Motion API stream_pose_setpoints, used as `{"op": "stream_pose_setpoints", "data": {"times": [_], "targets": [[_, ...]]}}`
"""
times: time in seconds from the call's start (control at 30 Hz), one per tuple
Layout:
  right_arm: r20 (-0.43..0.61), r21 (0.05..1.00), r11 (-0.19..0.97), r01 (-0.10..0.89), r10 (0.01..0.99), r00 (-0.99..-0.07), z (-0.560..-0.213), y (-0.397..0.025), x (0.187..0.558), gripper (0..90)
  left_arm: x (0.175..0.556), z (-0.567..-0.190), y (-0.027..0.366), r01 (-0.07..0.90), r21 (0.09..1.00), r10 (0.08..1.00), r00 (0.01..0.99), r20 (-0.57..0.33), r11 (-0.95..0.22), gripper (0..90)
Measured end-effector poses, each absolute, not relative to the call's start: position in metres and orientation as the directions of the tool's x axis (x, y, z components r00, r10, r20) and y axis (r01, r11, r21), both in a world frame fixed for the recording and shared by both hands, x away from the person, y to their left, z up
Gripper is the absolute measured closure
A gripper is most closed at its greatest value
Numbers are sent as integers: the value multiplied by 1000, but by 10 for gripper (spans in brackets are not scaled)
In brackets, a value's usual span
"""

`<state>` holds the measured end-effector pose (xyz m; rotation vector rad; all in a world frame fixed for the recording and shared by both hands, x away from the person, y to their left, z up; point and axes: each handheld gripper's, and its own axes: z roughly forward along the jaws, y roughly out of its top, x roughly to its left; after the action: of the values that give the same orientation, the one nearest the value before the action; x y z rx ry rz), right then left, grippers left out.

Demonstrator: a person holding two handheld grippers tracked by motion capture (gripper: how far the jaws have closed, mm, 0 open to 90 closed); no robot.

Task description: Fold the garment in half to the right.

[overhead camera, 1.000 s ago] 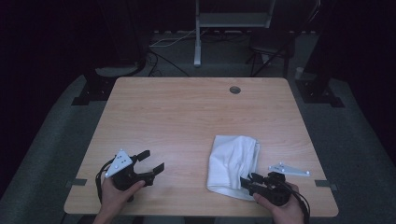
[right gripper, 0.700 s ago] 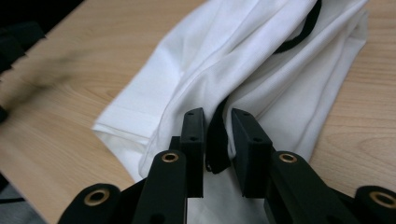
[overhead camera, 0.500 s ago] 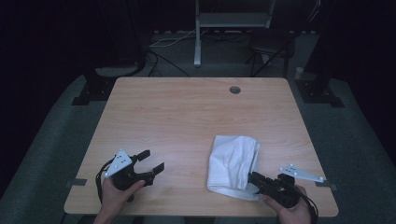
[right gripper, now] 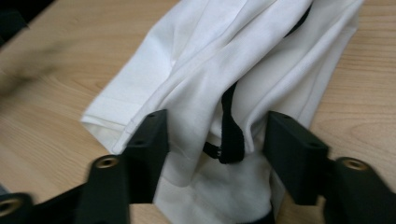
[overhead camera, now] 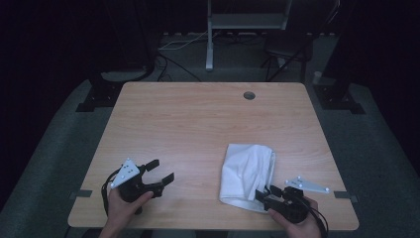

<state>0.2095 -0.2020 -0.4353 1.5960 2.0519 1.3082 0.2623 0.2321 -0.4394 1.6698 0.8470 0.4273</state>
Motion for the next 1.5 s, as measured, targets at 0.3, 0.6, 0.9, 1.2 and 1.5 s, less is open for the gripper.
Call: {"op": "stream_pose_setpoints", "data": {"times": [0.3, 0.6, 0.9, 1.2, 1.5], "targets": [[216, 796, 80, 600, 889, -404, -438, -195, 209, 783, 262, -440, 232, 306, 949, 722, 673, -160, -75, 207], [192, 833, 86, 547, 882, -431, -428, -200, 202, 824, 263, -440, 233, 312, 947, 724, 670, -162, -77, 207], [291, 840, -26, 542, 866, -408, -415, -218, 198, 841, 263, -440, 233, 316, 946, 725, 668, -168, -71, 207], [362, 796, -111, 595, 875, -321, -428, -237, 197, 835, 263, -440, 234, 320, 945, 725, 666, -175, -66, 207], [497, 740, -207, 640, 810, -312, -425, -243, 188, 785, 263, -440, 235, 325, 944, 727, 664, -178, -65, 207]]}}
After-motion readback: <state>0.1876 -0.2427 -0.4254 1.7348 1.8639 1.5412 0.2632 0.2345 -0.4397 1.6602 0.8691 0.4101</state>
